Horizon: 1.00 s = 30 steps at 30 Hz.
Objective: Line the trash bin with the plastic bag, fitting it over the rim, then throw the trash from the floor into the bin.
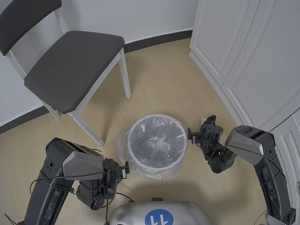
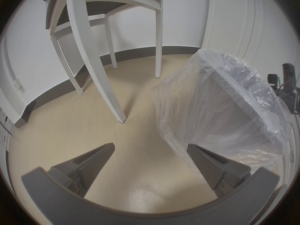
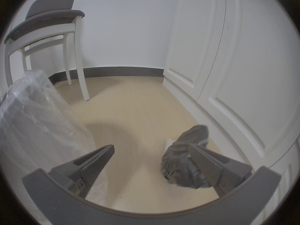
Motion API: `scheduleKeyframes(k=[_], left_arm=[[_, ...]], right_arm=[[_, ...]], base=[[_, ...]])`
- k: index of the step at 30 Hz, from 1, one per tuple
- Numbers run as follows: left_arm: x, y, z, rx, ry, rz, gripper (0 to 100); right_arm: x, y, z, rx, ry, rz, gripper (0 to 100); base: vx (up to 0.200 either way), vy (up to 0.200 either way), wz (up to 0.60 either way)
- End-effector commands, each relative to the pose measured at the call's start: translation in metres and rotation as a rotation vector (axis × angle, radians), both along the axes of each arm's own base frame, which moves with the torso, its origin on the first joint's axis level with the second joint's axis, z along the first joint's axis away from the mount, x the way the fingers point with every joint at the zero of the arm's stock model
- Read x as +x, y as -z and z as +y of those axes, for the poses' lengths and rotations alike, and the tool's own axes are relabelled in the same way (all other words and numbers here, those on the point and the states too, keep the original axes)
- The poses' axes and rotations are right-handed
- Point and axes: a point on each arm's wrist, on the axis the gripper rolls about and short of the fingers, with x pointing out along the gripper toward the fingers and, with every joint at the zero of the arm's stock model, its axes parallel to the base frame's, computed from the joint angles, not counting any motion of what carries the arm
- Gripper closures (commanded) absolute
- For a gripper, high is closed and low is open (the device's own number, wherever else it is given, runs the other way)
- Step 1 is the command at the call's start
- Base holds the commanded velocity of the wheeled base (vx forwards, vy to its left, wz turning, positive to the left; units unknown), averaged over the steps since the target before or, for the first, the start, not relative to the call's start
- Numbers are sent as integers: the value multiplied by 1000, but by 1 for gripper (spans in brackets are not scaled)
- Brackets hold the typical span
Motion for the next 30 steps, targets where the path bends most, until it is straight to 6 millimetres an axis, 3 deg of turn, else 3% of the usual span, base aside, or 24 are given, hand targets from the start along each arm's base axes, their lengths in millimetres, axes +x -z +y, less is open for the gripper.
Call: scheduleKeyframes(k=[1, 7, 13, 18, 19, 20, 22, 25, 30], left_arm=[[0, 0, 0, -1, 0, -2, 0], [0, 0, 0, 0, -1, 0, 0], [-1, 0, 0, 1, -1, 1, 0], [-7, -8, 6, 32, -34, 2, 0], [-11, -24, 9, 37, -29, -9, 0], [-11, -24, 9, 37, -29, -9, 0], [-33, -48, 16, 104, 8, 3, 0], [-50, -70, 14, 131, 55, -10, 0], [-49, -86, 16, 112, 47, -53, 0]], right_arm=[[-1, 16, 12, 30, -17, 40, 0], [-6, 13, 21, 152, -7, 183, 0], [-7, 18, 22, 165, -10, 212, 0], [-9, 11, 21, 166, -11, 205, 0], [-9, 4, 19, 167, -8, 196, 0], [-9, 4, 19, 167, -8, 196, 0], [-16, -7, 13, 166, -10, 197, 0], [-25, -24, 5, 165, -29, 203, 0], [-57, -72, -20, 133, -114, 202, 0]], base=[[0, 0, 0], [0, 0, 0], [0, 0, 0], [0, 0, 0], [0, 0, 0], [0, 0, 0], [0, 0, 0], [0, 0, 0], [0, 0, 0]])
